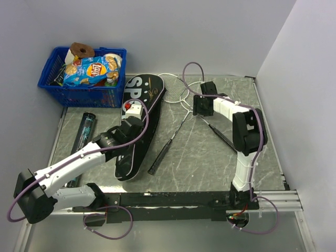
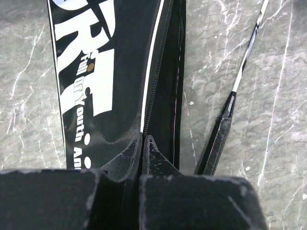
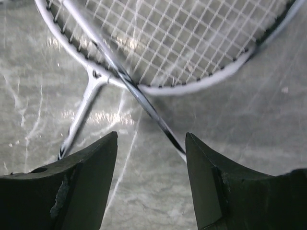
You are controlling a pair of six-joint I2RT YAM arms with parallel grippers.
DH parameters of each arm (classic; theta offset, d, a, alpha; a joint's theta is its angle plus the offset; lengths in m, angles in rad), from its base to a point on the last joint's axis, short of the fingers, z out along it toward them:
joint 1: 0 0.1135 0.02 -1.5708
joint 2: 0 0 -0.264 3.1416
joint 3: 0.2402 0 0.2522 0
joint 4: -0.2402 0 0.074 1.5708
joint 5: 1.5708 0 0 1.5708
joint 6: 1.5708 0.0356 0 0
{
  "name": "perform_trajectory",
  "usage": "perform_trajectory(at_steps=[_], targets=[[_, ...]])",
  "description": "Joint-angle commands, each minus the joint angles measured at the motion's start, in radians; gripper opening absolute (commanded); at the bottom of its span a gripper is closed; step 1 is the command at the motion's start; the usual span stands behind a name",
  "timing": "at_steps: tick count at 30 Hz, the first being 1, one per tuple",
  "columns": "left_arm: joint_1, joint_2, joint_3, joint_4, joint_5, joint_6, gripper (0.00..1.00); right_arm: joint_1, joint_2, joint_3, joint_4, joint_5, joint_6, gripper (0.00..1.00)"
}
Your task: Pack up the badminton gear
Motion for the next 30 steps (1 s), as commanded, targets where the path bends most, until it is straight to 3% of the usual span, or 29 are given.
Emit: perform_trajectory(at_steps=[1, 14, 23, 26, 30], targets=[[0.004, -0.036, -0.005, 0.063, 0.016, 0.003, 0.01, -0.01, 0.042, 0.101, -0.081, 0.0, -0.019, 0.65], [0.004, -0.045, -0.01, 0.061, 0.016, 0.002, 0.01, 0.005, 0.131, 0.204, -0.213, 0.055, -0.003, 0.61], [0.005, -0.042, -0.007, 0.046, 0.012, 0.002, 0.01, 0.048, 0.166, 0.24, -0.26, 0.114, 0.012, 0.51], [0.004, -0.045, -0.004, 0.043, 0.01, 0.0, 0.01, 0.074, 0.194, 0.279, -0.291, 0.153, 0.008, 0.4], [0.005, -0.045, -0.008, 0.041, 0.015, -0.001, 0.01, 0.094, 0.215, 0.312, -0.309, 0.181, 0.003, 0.13]])
